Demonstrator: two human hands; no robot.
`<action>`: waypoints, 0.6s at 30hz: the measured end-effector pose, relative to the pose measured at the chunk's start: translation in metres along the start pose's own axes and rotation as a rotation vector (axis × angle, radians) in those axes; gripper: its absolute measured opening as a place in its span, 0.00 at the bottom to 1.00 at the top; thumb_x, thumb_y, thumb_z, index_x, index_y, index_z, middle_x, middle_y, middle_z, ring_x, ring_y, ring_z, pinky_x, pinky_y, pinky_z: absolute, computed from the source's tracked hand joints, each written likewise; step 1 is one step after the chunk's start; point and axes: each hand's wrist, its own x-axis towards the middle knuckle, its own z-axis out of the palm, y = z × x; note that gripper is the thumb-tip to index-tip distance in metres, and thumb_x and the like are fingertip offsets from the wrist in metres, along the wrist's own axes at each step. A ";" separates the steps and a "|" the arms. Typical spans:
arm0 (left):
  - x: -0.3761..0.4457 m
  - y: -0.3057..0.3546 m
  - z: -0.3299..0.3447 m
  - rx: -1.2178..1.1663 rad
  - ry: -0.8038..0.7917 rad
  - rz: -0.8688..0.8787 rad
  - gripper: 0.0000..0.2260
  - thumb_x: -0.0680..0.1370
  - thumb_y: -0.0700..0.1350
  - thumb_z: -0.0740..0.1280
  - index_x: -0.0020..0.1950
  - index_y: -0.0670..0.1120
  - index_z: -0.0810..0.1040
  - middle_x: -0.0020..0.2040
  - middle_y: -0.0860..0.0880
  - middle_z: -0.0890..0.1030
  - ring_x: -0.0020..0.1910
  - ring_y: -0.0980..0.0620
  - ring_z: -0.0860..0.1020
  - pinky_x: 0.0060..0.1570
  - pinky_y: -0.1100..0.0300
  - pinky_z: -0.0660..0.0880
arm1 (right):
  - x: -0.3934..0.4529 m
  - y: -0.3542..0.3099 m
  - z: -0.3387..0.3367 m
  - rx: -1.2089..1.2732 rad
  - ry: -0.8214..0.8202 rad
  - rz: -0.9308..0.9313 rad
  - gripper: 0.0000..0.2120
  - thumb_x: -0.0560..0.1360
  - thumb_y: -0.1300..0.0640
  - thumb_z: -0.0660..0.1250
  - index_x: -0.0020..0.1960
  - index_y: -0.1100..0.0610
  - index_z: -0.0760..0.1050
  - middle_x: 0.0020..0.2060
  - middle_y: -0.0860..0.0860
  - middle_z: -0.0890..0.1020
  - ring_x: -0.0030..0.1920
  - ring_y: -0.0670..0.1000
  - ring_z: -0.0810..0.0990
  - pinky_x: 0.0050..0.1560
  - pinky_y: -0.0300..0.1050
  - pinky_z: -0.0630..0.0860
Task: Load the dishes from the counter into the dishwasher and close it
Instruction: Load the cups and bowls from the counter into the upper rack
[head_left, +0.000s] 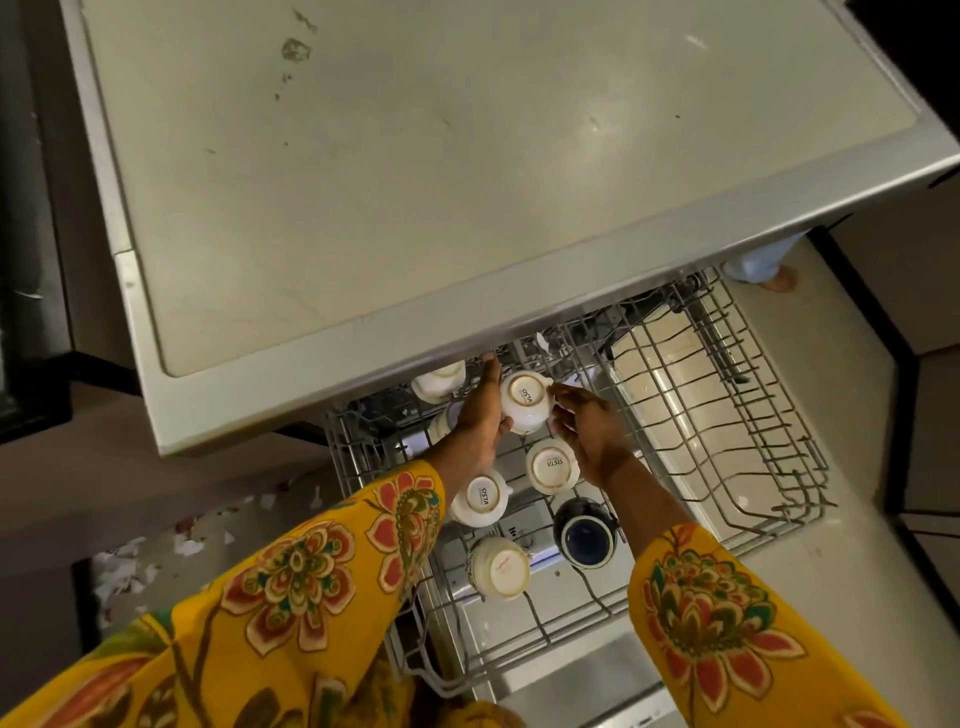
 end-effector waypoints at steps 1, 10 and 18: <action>0.003 -0.001 0.000 0.025 0.008 0.012 0.27 0.76 0.66 0.56 0.64 0.49 0.75 0.59 0.48 0.79 0.59 0.49 0.76 0.53 0.56 0.73 | 0.002 0.000 0.000 -0.016 0.019 0.008 0.10 0.79 0.61 0.58 0.56 0.58 0.77 0.57 0.63 0.79 0.61 0.61 0.74 0.63 0.51 0.71; 0.001 0.016 0.000 0.319 -0.040 0.027 0.27 0.77 0.69 0.46 0.60 0.51 0.70 0.56 0.44 0.78 0.54 0.46 0.75 0.57 0.52 0.72 | 0.012 0.004 -0.002 -0.234 0.095 0.024 0.12 0.75 0.58 0.64 0.52 0.65 0.79 0.51 0.65 0.81 0.55 0.62 0.79 0.62 0.59 0.72; 0.001 0.018 -0.002 0.240 -0.056 -0.029 0.30 0.77 0.68 0.46 0.70 0.50 0.66 0.55 0.48 0.72 0.52 0.48 0.71 0.51 0.54 0.72 | 0.018 0.016 -0.006 -0.429 0.047 -0.034 0.08 0.65 0.47 0.67 0.35 0.50 0.79 0.35 0.51 0.78 0.42 0.54 0.74 0.50 0.55 0.73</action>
